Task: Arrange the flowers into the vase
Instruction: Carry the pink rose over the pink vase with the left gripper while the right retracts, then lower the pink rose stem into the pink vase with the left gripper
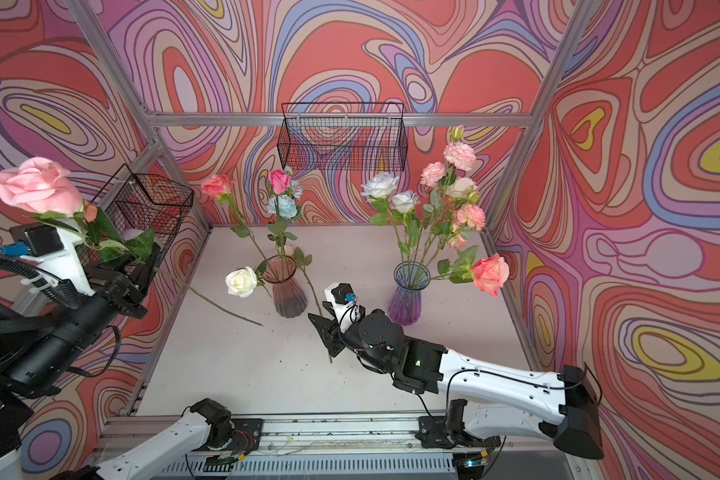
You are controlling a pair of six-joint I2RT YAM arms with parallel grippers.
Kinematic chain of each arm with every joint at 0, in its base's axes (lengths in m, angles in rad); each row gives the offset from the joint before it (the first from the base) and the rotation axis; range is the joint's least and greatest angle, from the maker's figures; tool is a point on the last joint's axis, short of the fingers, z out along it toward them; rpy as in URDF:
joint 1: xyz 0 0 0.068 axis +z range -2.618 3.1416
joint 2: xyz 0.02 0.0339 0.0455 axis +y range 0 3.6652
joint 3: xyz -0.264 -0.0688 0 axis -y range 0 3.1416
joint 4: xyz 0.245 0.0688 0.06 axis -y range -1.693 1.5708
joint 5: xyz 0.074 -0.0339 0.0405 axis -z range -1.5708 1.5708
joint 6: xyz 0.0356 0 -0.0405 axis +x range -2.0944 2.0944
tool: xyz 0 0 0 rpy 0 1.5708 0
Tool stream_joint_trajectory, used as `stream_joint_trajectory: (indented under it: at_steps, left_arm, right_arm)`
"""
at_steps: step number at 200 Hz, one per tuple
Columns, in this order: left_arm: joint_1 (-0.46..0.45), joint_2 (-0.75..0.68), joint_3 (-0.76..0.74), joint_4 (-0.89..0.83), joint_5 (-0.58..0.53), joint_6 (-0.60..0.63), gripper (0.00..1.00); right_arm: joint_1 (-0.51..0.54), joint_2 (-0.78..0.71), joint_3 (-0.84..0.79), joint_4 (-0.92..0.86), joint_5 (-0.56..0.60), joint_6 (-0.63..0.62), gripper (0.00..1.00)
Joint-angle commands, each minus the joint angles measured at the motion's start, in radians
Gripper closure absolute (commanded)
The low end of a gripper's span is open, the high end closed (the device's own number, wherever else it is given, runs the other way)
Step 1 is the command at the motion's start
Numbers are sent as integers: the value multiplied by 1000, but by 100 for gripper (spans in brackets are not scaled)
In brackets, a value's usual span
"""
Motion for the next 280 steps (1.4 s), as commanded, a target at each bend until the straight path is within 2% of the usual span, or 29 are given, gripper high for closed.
stream_joint_trajectory:
  at_steps: [1, 94, 138, 184, 225, 246, 280]
  left_arm:
    - [4, 58, 34, -13, -90, 45, 100]
    - [5, 309, 203, 39, -156, 134, 100]
    - [5, 421, 286, 135, -214, 213, 100]
    - [35, 520, 288, 251, -179, 233, 100]
    - [108, 577, 254, 304, -87, 170, 100]
    - [142, 574, 167, 346, -29, 120, 100]
    - [147, 538, -13, 420, 13, 72, 100]
  right_arm:
    - [-43, -20, -21, -40, -10, 43, 55]
    - [-138, -57, -93, -55, -34, 92, 55]
    - [-154, -64, -101, -56, -31, 90, 55]
    - [-172, -90, -127, -57, -18, 92, 55]
    - [-189, -85, -139, -50, -29, 92, 55]
    - [-194, -84, -152, -38, -38, 98, 55]
    - [-204, -90, -169, -39, -53, 106, 56]
